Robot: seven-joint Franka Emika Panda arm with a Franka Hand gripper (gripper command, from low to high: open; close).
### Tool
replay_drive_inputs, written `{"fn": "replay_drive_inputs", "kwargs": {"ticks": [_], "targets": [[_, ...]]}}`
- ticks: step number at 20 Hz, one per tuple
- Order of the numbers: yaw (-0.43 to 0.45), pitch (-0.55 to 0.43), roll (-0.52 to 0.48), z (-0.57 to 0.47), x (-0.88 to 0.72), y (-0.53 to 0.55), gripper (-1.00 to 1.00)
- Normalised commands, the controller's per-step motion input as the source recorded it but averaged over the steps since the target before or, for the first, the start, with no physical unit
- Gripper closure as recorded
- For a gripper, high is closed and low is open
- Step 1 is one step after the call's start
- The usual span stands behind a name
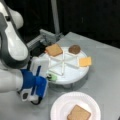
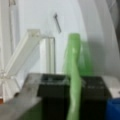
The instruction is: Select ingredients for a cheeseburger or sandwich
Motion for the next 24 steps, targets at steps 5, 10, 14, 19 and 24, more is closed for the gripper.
{"fn": "replay_drive_inputs", "kwargs": {"ticks": [5, 10, 14, 19, 24], "targets": [[0.159, 0.164, 0.095, 0.16, 0.29, -0.52, 1.0], [0.142, 0.199, 0.052, 0.09, 0.59, -0.71, 1.0], [0.165, 0.167, 0.075, -0.05, 0.79, -0.75, 1.0], [0.283, 0.134, 0.162, -0.06, 0.71, -0.54, 1.0], [0.353, 0.122, 0.198, 0.04, 0.67, -0.27, 1.0]]}}
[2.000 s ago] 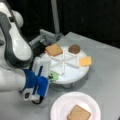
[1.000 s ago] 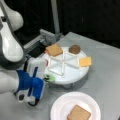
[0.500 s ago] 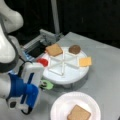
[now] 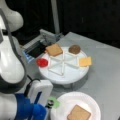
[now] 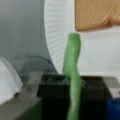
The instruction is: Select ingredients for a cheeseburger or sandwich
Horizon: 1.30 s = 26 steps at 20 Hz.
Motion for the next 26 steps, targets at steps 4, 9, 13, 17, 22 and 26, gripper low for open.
{"fn": "replay_drive_inputs", "kwargs": {"ticks": [4, 9, 13, 17, 22, 26], "targets": [[0.31, 0.084, 0.149, 0.02, 0.74, -0.07, 1.0], [0.284, 0.055, 0.081, -0.06, 0.61, -0.05, 1.0], [0.311, 0.086, -0.072, -0.1, 0.46, -0.11, 1.0], [0.314, 0.089, -0.128, -0.09, 0.36, -0.14, 1.0], [0.311, 0.069, -0.18, -0.1, 0.28, -0.1, 1.0], [0.304, 0.037, -0.137, -0.08, 0.21, -0.05, 1.0]]}}
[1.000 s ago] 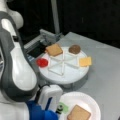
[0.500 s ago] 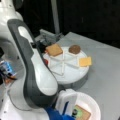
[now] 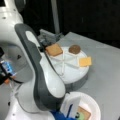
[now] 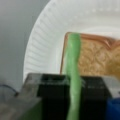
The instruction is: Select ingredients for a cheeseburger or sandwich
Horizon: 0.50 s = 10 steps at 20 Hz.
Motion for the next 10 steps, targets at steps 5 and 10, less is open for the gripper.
{"fn": "replay_drive_inputs", "kwargs": {"ticks": [5, 10], "targets": [[0.245, 0.004, -0.076, -0.06, 0.16, -0.06, 1.0], [0.227, -0.023, -0.047, -0.08, 0.12, -0.11, 1.0]]}}
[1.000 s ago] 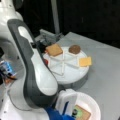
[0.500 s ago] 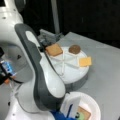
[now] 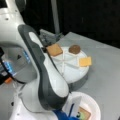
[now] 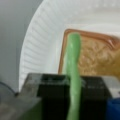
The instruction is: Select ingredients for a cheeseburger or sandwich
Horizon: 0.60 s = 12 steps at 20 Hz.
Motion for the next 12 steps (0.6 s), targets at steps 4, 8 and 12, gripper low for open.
{"fn": "replay_drive_inputs", "kwargs": {"ticks": [4, 8, 12], "targets": [[0.225, -0.031, -0.025, -0.11, 0.11, -0.13, 1.0], [0.209, -0.028, -0.019, -0.14, 0.11, -0.12, 1.0], [0.184, -0.031, -0.031, -0.13, 0.12, -0.07, 1.0]]}}
